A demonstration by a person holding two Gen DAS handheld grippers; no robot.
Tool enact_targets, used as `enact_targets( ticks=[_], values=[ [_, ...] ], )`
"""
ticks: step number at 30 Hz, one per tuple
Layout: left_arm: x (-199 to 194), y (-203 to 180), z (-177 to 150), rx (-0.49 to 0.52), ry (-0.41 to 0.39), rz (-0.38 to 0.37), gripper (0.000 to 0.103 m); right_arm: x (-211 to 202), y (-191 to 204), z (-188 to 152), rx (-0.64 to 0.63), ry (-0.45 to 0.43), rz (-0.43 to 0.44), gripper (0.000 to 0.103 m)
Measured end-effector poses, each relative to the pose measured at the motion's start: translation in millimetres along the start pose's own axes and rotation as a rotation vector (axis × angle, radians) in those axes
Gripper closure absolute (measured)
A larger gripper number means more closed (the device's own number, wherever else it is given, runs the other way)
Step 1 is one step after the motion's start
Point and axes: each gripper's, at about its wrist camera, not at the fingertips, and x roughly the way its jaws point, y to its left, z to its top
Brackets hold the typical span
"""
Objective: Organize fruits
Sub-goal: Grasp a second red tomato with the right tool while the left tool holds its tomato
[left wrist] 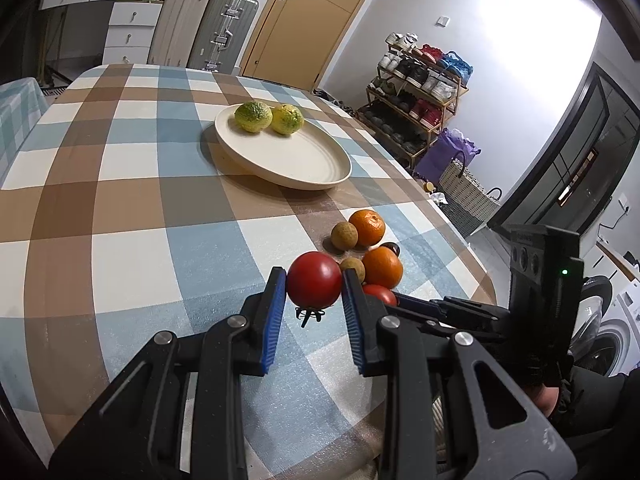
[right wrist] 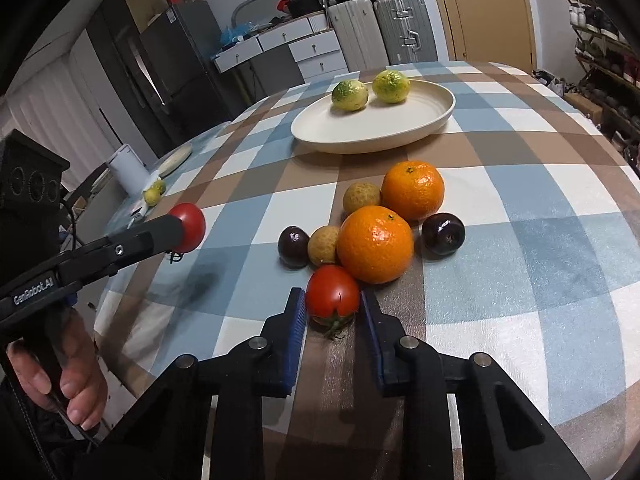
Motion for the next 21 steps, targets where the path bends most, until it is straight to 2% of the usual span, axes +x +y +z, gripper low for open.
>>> enact_targets(
  ticks=[10,21],
  values=[
    [6.7,-3.6,8.0,0.002,0.006,0.022,0.078,-17.5,7.7,-5.6,-0.044,-0.042,0.117,0.075],
    [21.1,-5.5,35.7,0.036,-0.008,0.076,0.078,-45.3,-10.8,8.8,-0.013,-0.177,0.212,0.076]
  ],
)
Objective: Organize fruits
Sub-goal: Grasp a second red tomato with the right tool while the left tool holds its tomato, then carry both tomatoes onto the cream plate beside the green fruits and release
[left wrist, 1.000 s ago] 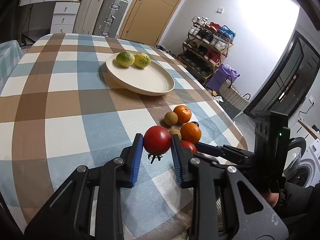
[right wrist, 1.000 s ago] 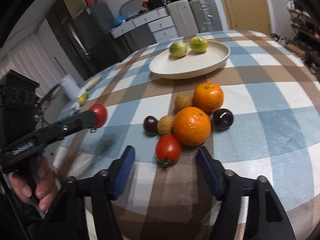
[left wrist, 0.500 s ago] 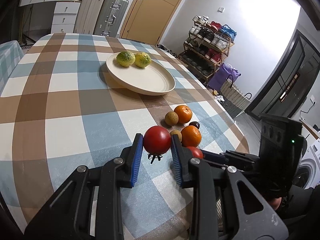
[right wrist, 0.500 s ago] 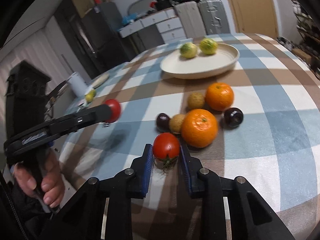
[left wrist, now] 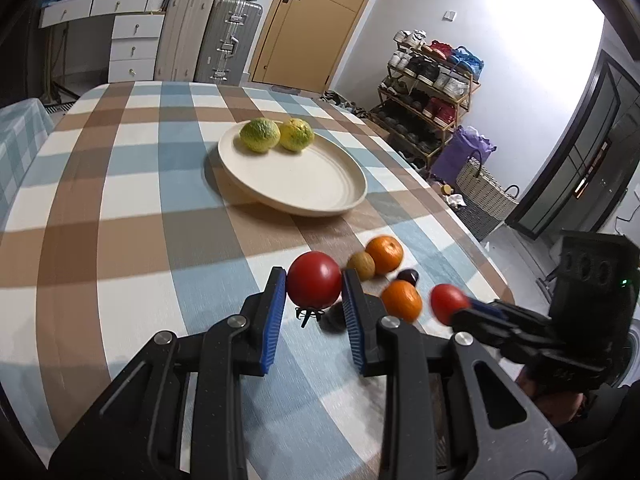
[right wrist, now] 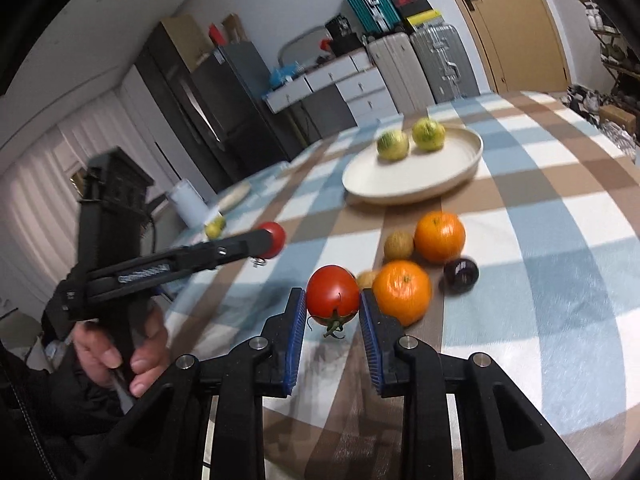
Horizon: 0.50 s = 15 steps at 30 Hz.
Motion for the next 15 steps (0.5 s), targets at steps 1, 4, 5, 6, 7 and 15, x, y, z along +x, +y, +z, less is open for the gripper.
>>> enact_targets(
  ticks=[1,4,5,6,7,15],
  values=[
    [2.2,1.4,4.0,-0.001,0.000,0.002,0.078,-1.5,-1.1,3.4,0.001,-0.007,0.006,0.076],
    [9.1,7.9,18.5,-0.013,-0.007,0.012,0.078,-5.9,-5.7,17.2,-0.004,-0.038,0.015,0.076],
    [11.4,10.4,23.8,-0.018,-0.010,0.015,0.078,-6.6,-7.9,22.6,-0.004,-0.045,0.018,0.076],
    [14.1,13.3,29.8,-0.023,-0.013,0.020,0.078,-7.2,-10.4,28.8,-0.004,-0.056,0.019,0.076],
    [16.9,15.8,35.5,-0.025,-0.016,0.024,0.078,-7.4,-13.0,34.6,-0.005,-0.064,0.022,0.076],
    [40.9,33.4,84.9,-0.013,-0.042,0.048,0.078,5.2,-29.3,77.0,-0.020,-0.079,0.041,0.076]
  ],
)
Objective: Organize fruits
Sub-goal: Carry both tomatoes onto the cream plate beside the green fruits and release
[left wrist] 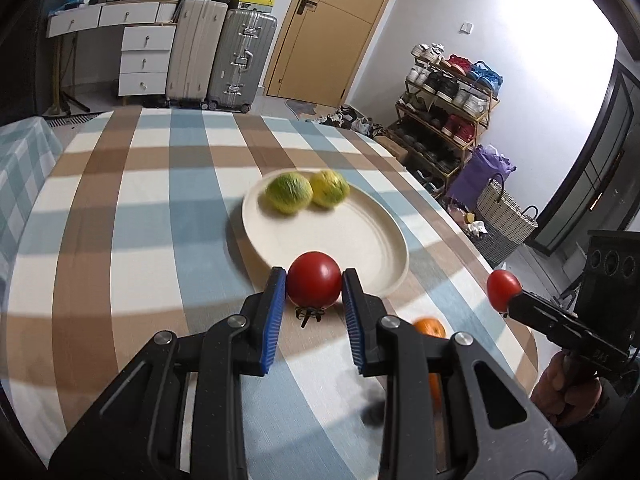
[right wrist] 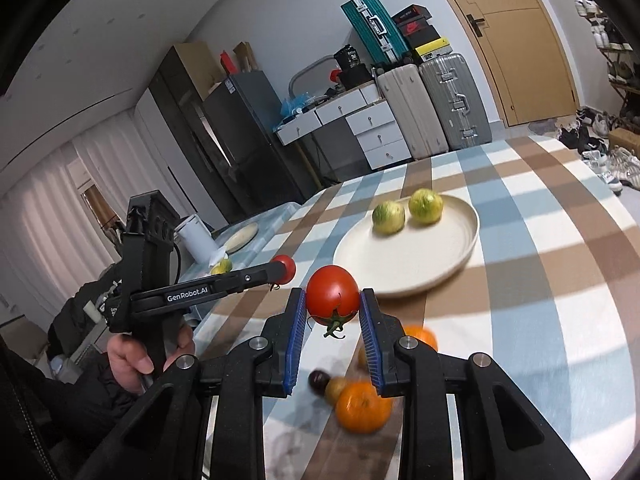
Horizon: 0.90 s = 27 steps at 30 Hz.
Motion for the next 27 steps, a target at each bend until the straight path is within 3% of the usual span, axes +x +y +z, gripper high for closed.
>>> enact_targets(
  ticks=[10,18,27],
  values=[
    [56.2,19.5,43.0,-0.011,0.033,-0.016,0.078,47.2,-16.5,44.6,-0.015,0.058,0.013,0.076],
    [105.9,38.0,65.3,-0.025,0.092,-0.035,0.078,110.1,-22.7,58.6,-0.014,0.189,0.019,0.076],
    [136.2,52.1,76.4,-0.042,0.135,-0.064,0.077,171.8,-33.9,66.2,0.008,0.346,0.038,0.075]
  ],
)
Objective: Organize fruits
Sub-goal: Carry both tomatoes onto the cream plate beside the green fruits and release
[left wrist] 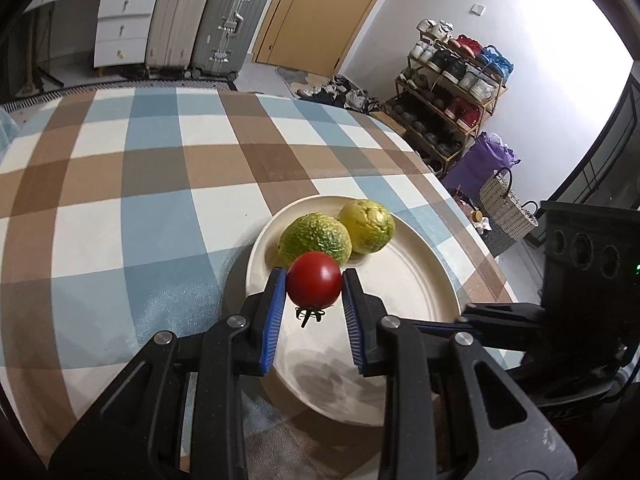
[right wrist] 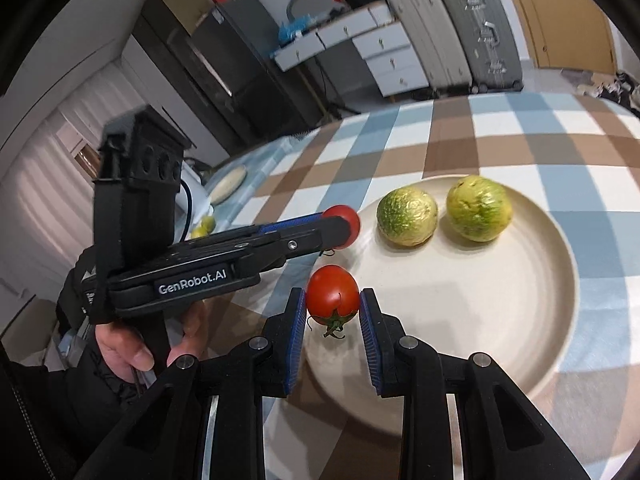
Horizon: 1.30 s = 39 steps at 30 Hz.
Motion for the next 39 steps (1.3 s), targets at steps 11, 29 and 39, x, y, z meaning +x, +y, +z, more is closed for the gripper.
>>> enact_targets(
  ticks=[11,29,39],
  values=[
    [19.0,20.4,-0.7,-0.066,0.039,-0.047,0.077,32.3,-2.5,10.8,-0.002,0.089,-0.021,0.075],
    [21.3,19.5,5.7,-0.077,0.040,-0.062,0.077,52.2,1.2,25.0,0.018,0.137,-0.068,0.073],
    [-7.4,10.9,1.3,-0.082,0.001,-0.031,0.058,8.6,8.3,14.6,0.007,0.062,-0.080,0.026]
  ],
)
